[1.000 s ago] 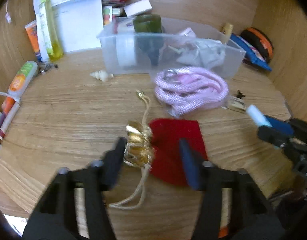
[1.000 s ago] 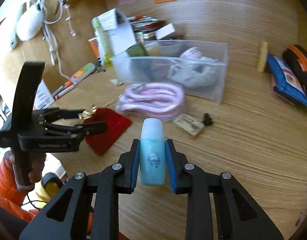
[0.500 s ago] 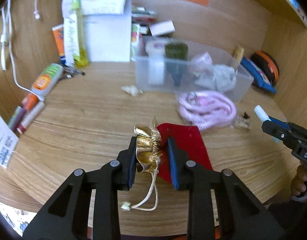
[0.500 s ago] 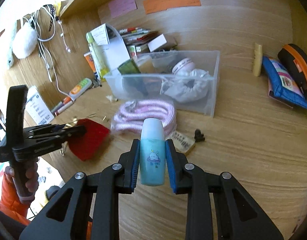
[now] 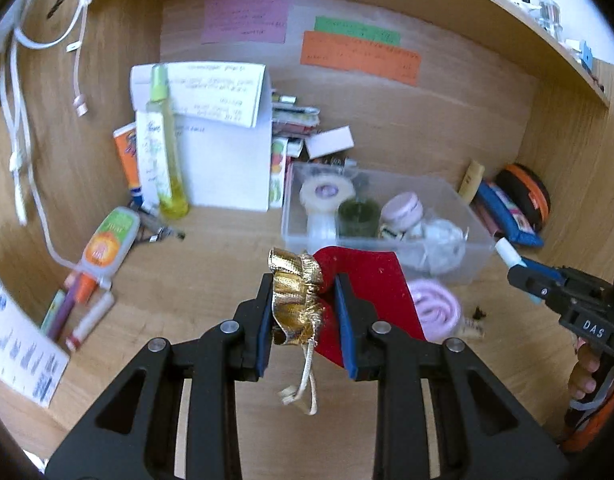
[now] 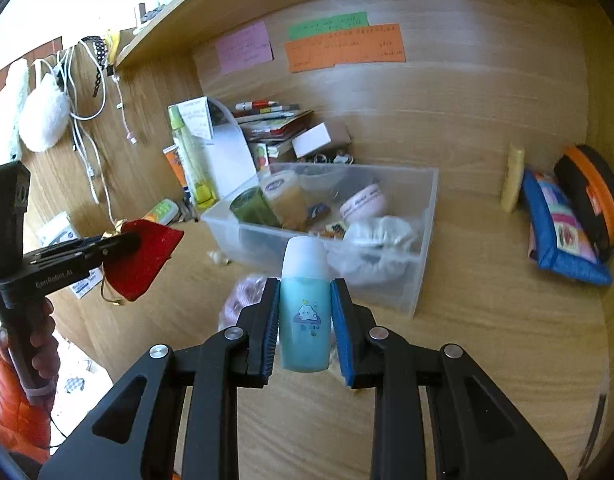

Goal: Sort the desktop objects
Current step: 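Carry the gold pouch, red cloth and blue bottle over the clear bin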

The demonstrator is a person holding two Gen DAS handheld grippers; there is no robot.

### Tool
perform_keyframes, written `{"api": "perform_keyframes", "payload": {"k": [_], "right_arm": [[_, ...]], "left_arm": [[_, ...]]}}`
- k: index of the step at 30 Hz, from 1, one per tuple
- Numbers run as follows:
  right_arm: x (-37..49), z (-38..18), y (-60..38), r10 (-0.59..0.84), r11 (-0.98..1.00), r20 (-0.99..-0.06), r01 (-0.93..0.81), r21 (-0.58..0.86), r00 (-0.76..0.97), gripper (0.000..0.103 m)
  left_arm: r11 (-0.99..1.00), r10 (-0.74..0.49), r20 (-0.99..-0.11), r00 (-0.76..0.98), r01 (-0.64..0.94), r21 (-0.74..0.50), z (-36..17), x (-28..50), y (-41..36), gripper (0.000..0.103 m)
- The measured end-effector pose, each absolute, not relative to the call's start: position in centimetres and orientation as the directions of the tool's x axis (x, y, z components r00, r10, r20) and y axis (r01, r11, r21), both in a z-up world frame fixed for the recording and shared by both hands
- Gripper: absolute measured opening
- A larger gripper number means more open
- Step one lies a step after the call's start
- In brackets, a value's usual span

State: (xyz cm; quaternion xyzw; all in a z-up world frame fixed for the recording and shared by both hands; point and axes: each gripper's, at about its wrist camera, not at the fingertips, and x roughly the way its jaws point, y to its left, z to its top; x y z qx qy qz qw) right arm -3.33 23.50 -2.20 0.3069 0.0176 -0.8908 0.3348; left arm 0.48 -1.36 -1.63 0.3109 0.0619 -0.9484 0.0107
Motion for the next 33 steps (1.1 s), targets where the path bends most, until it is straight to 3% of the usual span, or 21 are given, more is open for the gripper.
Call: {"api": "perform_keyframes", "payload": {"k": [13, 33], "right_arm": [[-8.2, 0.3, 22.2, -0.567, -0.789, -0.543, 0.597, 0.144, -0.619, 0.023], [-16.4, -0.2, 20.1, -0.435, -0.871, -0.595, 0.484, 0.086, -0.676, 0.023]], "left_arm": [[-0.996, 0.083, -0.544, -0.835, -0.047, -0.081, 2.0, -7.2, 1.1, 0.028], [-0.993, 0.118, -0.61, -0.783, -0.11, -0.051, 1.2, -16.7, 3.9, 0.028]]}}
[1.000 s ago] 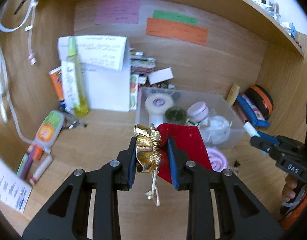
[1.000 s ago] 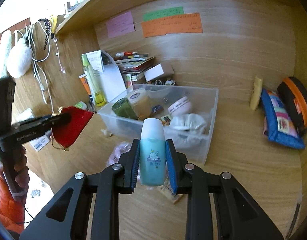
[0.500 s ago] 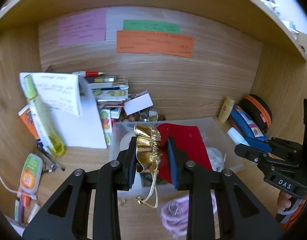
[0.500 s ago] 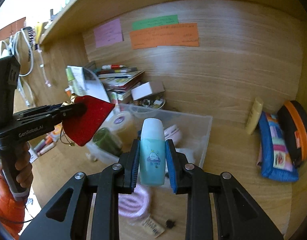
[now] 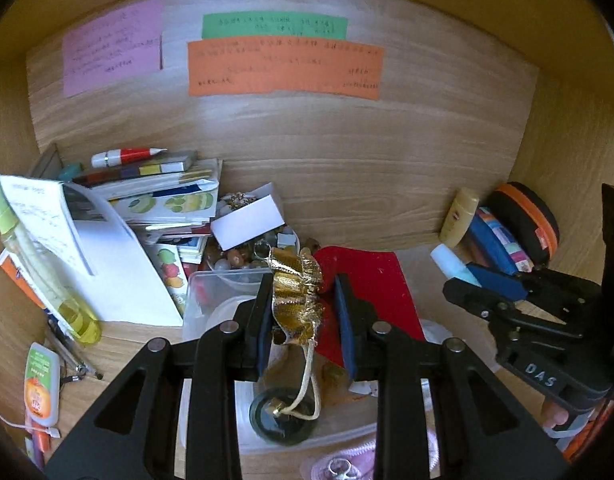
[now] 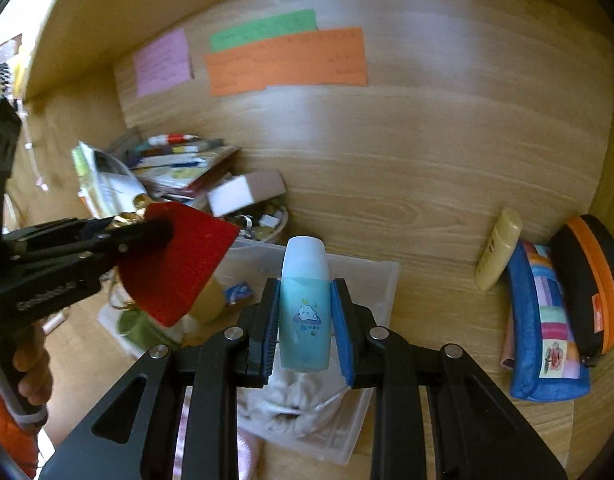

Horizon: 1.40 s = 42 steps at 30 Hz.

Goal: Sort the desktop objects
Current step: 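Carry the gold pouch, red cloth and blue bottle over the clear bin, then open both grippers to drop the pouch, cloth and bottle into the bin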

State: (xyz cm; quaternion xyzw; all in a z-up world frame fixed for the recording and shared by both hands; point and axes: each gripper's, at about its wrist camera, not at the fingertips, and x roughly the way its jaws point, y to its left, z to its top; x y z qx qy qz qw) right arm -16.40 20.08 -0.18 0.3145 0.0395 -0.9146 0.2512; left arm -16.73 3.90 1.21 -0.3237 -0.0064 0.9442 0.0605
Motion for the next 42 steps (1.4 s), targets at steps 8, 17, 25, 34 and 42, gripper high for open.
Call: {"api": "perform_keyframes", "payload": {"k": [8, 17, 25, 34, 42], "right_arm": [[-18.1, -2.4, 20.8, -0.419, -0.88, -0.633, 0.464, 0.104, -0.651, 0.023], [-18.4, -3.7, 20.3, -0.375, -0.889, -0.657, 0.454, 0.056, -0.654, 0.023], [-18.2, -3.9, 20.1, -0.344, -0.894, -0.657, 0.448, 0.01, -0.671, 0.023], [-17.6, -3.7, 19.4, -0.346, -0.885, -0.655, 0.466, -0.01, -0.671, 0.03], [-16.2, -2.1, 19.2, -0.35, -0.877, -0.592, 0.475, -0.063, -0.726, 0.058]], "left_arm": [[-0.994, 0.1, -0.659, -0.746, -0.101, -0.037, -0.9, -19.2, 4.6, 0.028], [-0.996, 0.084, -0.704, -0.706, -0.086, -0.032, -3.4, -20.8, 5.6, 0.028], [-0.997, 0.066, -0.718, -0.693, -0.077, -0.017, -4.0, -21.3, 5.7, 0.029], [-0.996, 0.068, -0.704, -0.707, -0.086, -0.01, -3.3, -20.7, 5.7, 0.047], [-0.999, 0.028, -0.673, -0.739, -0.047, 0.01, -1.7, -19.4, 5.0, 0.066]]}}
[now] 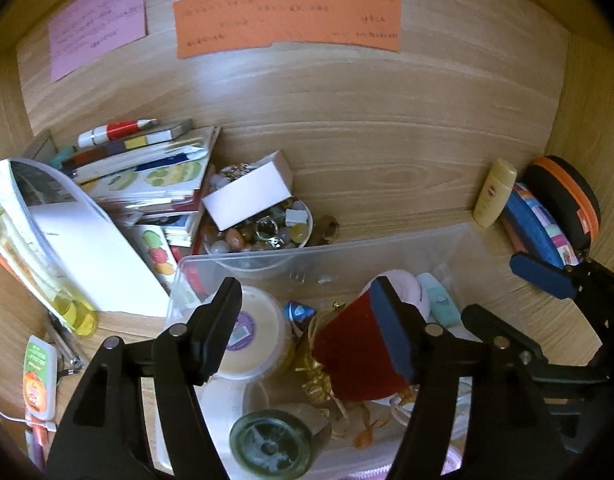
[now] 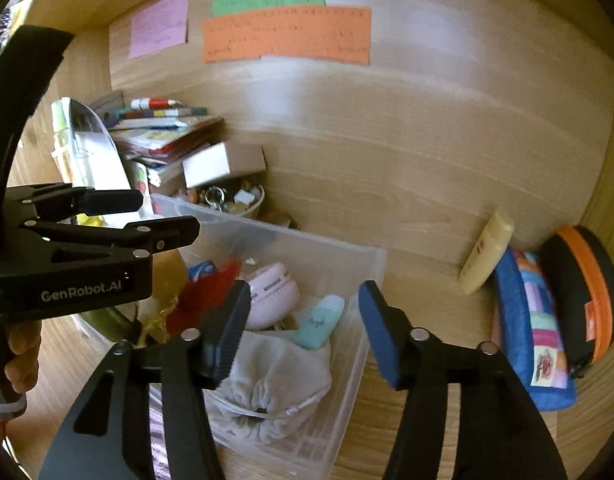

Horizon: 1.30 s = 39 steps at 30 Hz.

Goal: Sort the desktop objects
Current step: 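Open both grippers to drop the pouch, cloth and bottle into the bin, then move both grippers back to the desk toward the seashell and black clip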

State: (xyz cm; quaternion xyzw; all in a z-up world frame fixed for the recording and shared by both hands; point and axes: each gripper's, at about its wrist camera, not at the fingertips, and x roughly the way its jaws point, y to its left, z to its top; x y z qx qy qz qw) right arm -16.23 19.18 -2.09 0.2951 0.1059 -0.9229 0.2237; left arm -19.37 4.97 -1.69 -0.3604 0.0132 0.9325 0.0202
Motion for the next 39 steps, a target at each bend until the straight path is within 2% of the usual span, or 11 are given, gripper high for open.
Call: {"api": "perform_keyframes", "payload": {"k": [2, 4, 5, 9, 16, 24, 30, 39], "right_arm": [[-16.0, -1.8, 19.2, -0.36, -0.874, -0.583, 0.482, -0.062, -0.728, 0.068], [-15.9, -1.5, 19.2, -0.364, -0.874, -0.577, 0.483, -0.062, -0.732, 0.077], [-15.9, -1.5, 19.2, -0.371, -0.871, -0.576, 0.488, -0.056, -0.728, 0.079], [-15.6, -1.1, 19.2, -0.39, -0.864, -0.574, 0.502, -0.043, -0.72, 0.085], [-14.6, 0.0, 19.0, -0.409, -0.856, -0.561, 0.515, -0.038, -0.72, 0.095], [-11.6, 2.5, 19.1, -0.4, -0.861, -0.505, 0.502, -0.078, -0.765, 0.098], [-8.7, 2.8, 20.3, -0.363, -0.884, -0.482, 0.458, -0.092, -0.797, 0.102], [-6.6, -0.7, 23.0, -0.269, -0.924, -0.557, 0.373, -0.08, -0.786, 0.102]], "left_arm": [[-0.999, 0.024, -0.67, -0.742, -0.043, 0.013, -1.3, -18.9, 4.7, 0.068], [-0.999, 0.013, -0.664, -0.748, -0.032, 0.016, -0.9, -18.4, 4.4, 0.079], [-1.0, 0.008, -0.655, -0.755, -0.023, 0.015, -0.6, -18.0, 4.2, 0.084], [-1.0, -0.009, -0.632, -0.775, -0.005, 0.02, 0.5, -16.6, 3.5, 0.093], [-0.999, -0.037, -0.593, -0.805, 0.03, 0.021, 2.1, -13.7, 1.6, 0.099], [-0.997, -0.048, -0.589, -0.807, 0.07, -0.015, 2.3, -10.4, -2.4, 0.1], [-0.996, -0.064, -0.641, -0.764, 0.093, -0.011, -0.2, -9.0, -4.8, 0.101], [-0.996, -0.064, -0.72, -0.691, 0.089, 0.003, -5.4, -8.1, -6.5, 0.101]]}}
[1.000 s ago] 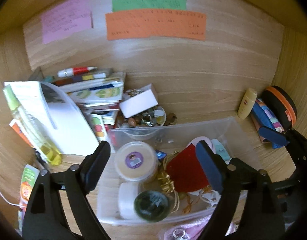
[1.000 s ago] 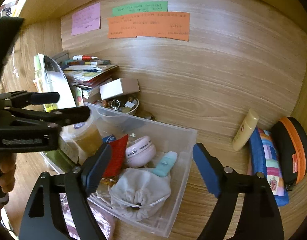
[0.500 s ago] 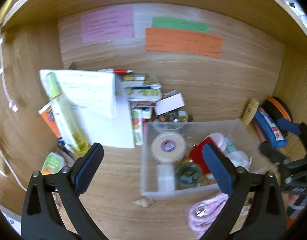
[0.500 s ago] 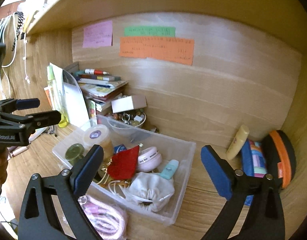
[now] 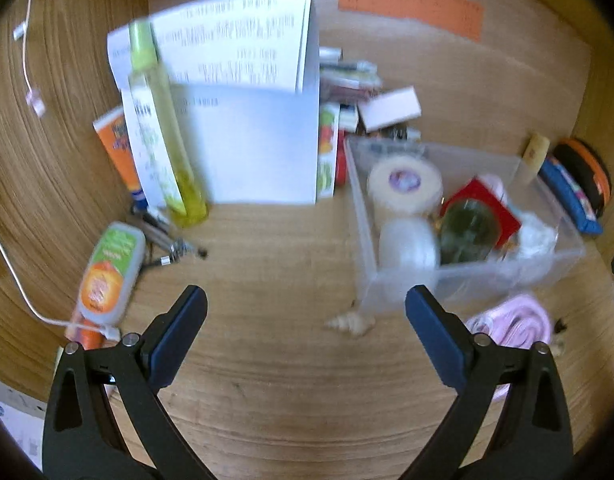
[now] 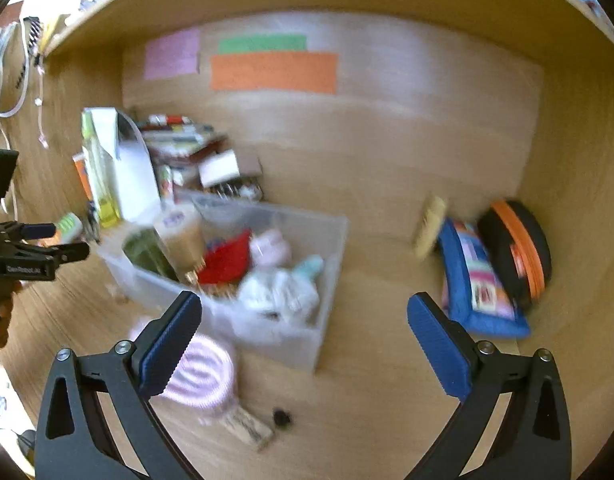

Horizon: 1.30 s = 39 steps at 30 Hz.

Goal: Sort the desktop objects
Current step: 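Move both grippers back to the desk toward the seashell and black clip, then grasp the small seashell with the left gripper while the right grasps the black clip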

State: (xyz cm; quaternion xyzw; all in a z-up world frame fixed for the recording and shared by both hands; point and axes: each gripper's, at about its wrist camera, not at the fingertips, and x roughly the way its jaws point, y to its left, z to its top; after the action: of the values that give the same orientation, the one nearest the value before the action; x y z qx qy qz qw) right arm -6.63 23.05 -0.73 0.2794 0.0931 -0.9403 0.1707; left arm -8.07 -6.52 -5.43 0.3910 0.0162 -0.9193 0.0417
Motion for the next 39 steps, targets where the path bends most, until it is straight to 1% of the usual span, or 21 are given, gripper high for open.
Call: {"api": "perform_keyframes", "payload": {"k": [4, 7, 11, 13, 14, 16, 17, 18, 19, 20, 21, 22, 24, 25, 28, 29, 31, 33, 37, 38, 39], "right_arm": [[-6.0, -3.2, 24.6, -0.243, -0.937, -0.6, 0.344, -0.057, -0.762, 0.102], [-5.6, -5.0, 26.0, -0.217, -0.954, -0.635, 0.298, -0.022, -0.741, 0.101], [-5.5, -6.6, 27.3, -0.243, -0.959, -0.675, 0.279, 0.058, -0.697, 0.1], [-5.3, -7.0, 27.6, -0.24, -0.96, -0.677, 0.273, 0.06, -0.695, 0.098], [-5.3, -7.3, 27.7, -0.237, -0.96, -0.683, 0.275, 0.055, -0.691, 0.096], [-5.5, -7.7, 27.6, -0.234, -0.958, -0.7, 0.284, 0.047, -0.675, 0.082], [-5.8, -8.0, 27.4, -0.248, -0.952, -0.717, 0.301, 0.055, -0.652, 0.077], [-6.0, -8.2, 27.3, -0.263, -0.946, -0.73, 0.316, 0.068, -0.63, 0.069], [-6.3, -8.5, 27.0, -0.28, -0.939, -0.746, 0.334, 0.083, -0.604, 0.066], [-6.4, -8.7, 26.8, -0.287, -0.935, -0.752, 0.343, 0.086, -0.594, 0.059], [-6.5, -8.9, 26.4, -0.291, -0.93, -0.758, 0.357, 0.082, -0.584, 0.052], [-6.5, -9.2, 26.1, -0.29, -0.927, -0.764, 0.369, 0.073, -0.577, 0.049], [-6.5, -9.3, 25.5, -0.293, -0.919, -0.767, 0.388, 0.062, -0.571, 0.044], [-6.5, -9.3, 25.2, -0.3, -0.914, -0.767, 0.401, 0.061, -0.568, 0.041], [-6.7, -9.2, 24.9, -0.305, -0.907, -0.77, 0.417, 0.056, -0.56, 0.038], [-6.8, -9.1, 24.9, -0.307, -0.907, -0.773, 0.418, 0.06, -0.556, 0.037], [-7.1, -9.0, 25.0, -0.318, -0.904, -0.776, 0.421, 0.075, -0.545, 0.025], [-7.6, -8.9, 25.2, -0.322, -0.905, -0.781, 0.416, 0.088, -0.535, 0.023], [-7.8, -8.9, 25.1, -0.322, -0.901, -0.782, 0.426, 0.08, -0.534, 0.023], [-7.7, -9.0, 25.0, -0.32, -0.899, -0.783, 0.432, 0.073, -0.534, 0.022], [-7.7, -9.1, 24.8, -0.318, -0.896, -0.784, 0.439, 0.065, -0.533, 0.02]], "left_arm": [[-0.997, -0.067, -0.756, -0.651, 0.074, 0.025, -7.7, -8.3, -6.4, 0.101], [-0.996, -0.092, -0.765, -0.638, 0.063, 0.067, -9.1, -8.5, -5.8, 0.101], [-0.995, -0.099, -0.773, -0.626, 0.055, 0.083, -10.1, -8.8, -5.1, 0.101], [-0.995, -0.097, -0.776, -0.623, 0.055, 0.081, -10.3, -9.0, -5.0, 0.101], [-0.995, -0.097, -0.777, -0.622, 0.055, 0.08, -10.4, -9.1, -4.9, 0.101], [-0.995, -0.099, -0.777, -0.621, 0.057, 0.081, -10.4, -9.3, -4.9, 0.101], [-0.994, -0.105, -0.776, -0.622, 0.064, 0.084, -10.4, -9.4, -4.9, 0.101], [-0.995, -0.104, -0.777, -0.621, 0.063, 0.083, -10.4, -9.6, -4.8, 0.1], [-0.995, -0.1, -0.78, -0.618, 0.06, 0.08, -10.5, -9.7, -4.8, 0.1], [-0.995, -0.1, -0.781, -0.617, 0.061, 0.079, -10.5, -9.8, -4.7, 0.099], [-0.995, -0.099, -0.781, -0.616, 0.058, 0.081, -10.6, -9.9, -4.6, 0.094], [-0.995, -0.099, -0.783, -0.614, 0.054, 0.083, -10.7, -10.0, -4.5, 0.093], [-0.995, -0.096, -0.789, -0.606, 0.043, 0.088, -10.9, -10.1, -4.2, 0.084], [-0.995, -0.096, -0.792, -0.603, 0.039, 0.091, -11.0, -10.2, -4.1, 0.082], [-0.996, -0.091, -0.793, -0.602, 0.035, 0.088, -11.0, -10.3, -4.0, 0.08], [-0.996, -0.087, -0.794, -0.602, 0.034, 0.083, -11.0, -10.3, -4.0, 0.077], [-0.997, -0.078, -0.795, -0.602, 0.036, 0.07, -11.0, -10.5, -4.1, 0.073], [-0.998, -0.066, -0.796, -0.601, 0.038, 0.055, -10.9, -10.6, -4.2, 0.068], [-0.998, -0.056, -0.794, -0.605, 0.027, 0.05, -10.8, -10.7, -3.9, 0.063], [-0.998, -0.056, -0.791, -0.609, 0.02, 0.055, -10.8, -10.7, -3.8, 0.061], [-0.998, -0.056, -0.788, -0.613, 0.014, 0.061, -10.8, -10.6, -3.7, 0.058]]}}
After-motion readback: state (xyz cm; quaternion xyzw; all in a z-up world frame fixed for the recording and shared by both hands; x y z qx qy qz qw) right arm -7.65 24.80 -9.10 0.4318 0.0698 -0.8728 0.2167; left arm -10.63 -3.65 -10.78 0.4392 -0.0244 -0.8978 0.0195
